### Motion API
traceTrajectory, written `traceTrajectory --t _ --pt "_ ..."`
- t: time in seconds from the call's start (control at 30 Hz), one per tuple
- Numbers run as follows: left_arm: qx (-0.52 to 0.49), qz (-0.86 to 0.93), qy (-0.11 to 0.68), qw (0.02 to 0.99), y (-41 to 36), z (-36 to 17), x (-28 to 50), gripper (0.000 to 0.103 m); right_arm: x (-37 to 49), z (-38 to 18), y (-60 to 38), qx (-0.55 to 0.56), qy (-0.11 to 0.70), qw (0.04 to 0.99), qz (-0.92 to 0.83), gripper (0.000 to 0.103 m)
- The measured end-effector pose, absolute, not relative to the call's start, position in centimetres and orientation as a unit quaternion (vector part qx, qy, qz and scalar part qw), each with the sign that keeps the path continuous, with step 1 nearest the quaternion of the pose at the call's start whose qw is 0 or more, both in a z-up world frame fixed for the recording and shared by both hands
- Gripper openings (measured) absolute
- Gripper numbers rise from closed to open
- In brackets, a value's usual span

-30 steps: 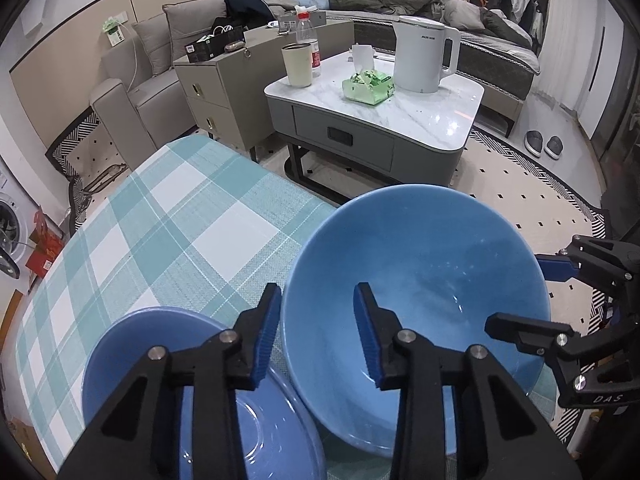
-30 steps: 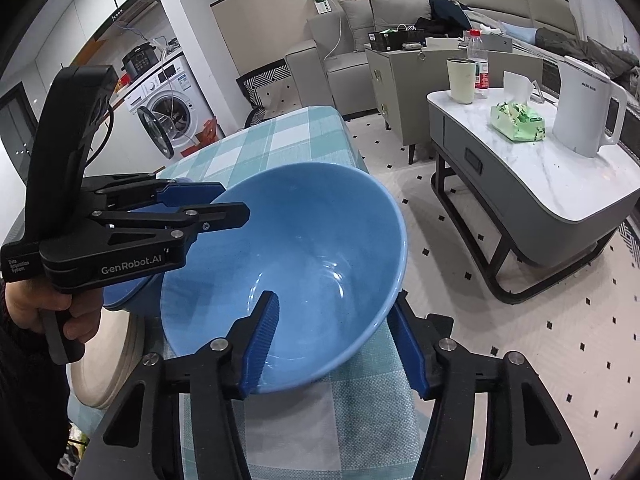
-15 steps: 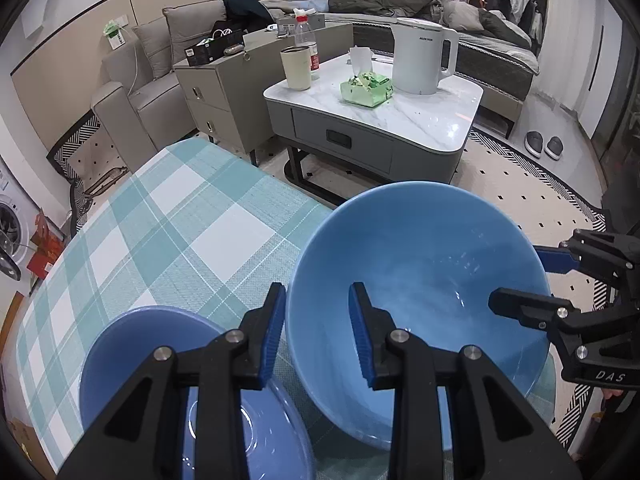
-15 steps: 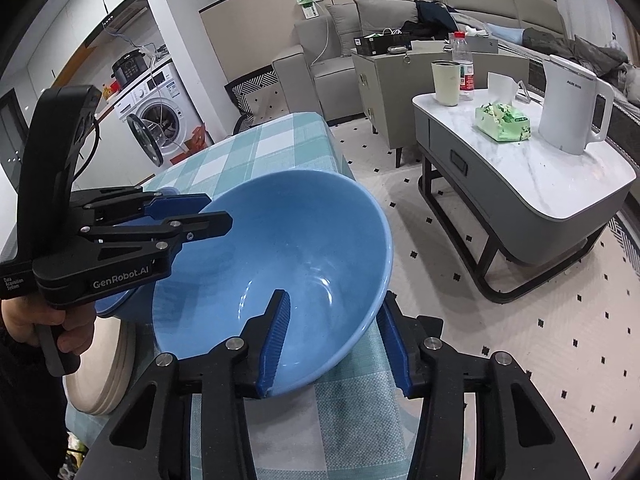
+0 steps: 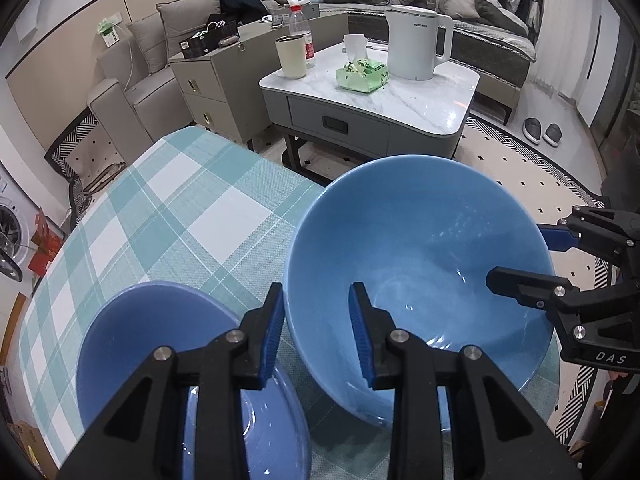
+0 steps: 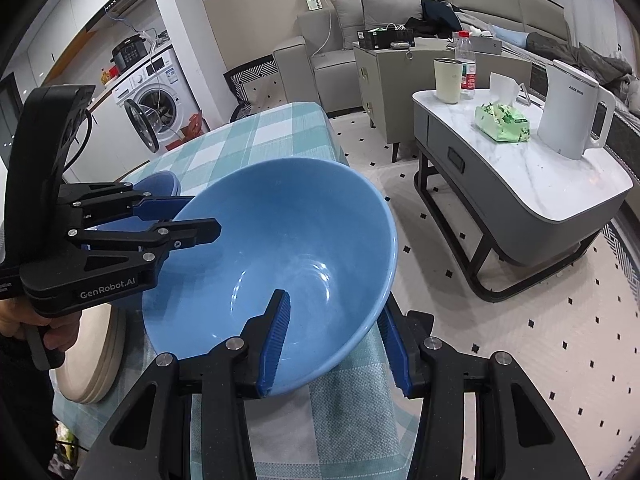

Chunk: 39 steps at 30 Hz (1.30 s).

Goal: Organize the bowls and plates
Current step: 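Lift the light blue bowl with both grippers and carry it toward the stacked bowls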

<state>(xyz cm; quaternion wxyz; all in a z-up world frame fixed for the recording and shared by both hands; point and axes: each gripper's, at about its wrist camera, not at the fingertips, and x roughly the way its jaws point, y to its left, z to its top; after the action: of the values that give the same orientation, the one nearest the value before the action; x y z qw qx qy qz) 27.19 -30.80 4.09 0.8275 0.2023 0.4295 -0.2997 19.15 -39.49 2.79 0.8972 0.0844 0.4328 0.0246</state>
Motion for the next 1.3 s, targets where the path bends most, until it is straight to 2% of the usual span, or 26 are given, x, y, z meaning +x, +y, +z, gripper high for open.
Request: traceTrajectory --t 0.33,0.6,1.3 --pt "0.207 -0.292 0.428 0.830 -31.2 4.2 26.9 0.027 19.1 2.8 -39.7 0.079 0.429 0.900 0.013 0.044" --pt "0.197 -0.286 0.428 0.834 -30.7 4.4 27.2 0.024 19.1 2.9 -39.8 0.074 0.423 0.903 0.003 0.031" --pt "0.175 -0.288 0.407 0.849 -30.3 6.1 26.4 0.024 18.5 4.2 -39.4 0.060 0.409 0.910 -0.017 0.031"
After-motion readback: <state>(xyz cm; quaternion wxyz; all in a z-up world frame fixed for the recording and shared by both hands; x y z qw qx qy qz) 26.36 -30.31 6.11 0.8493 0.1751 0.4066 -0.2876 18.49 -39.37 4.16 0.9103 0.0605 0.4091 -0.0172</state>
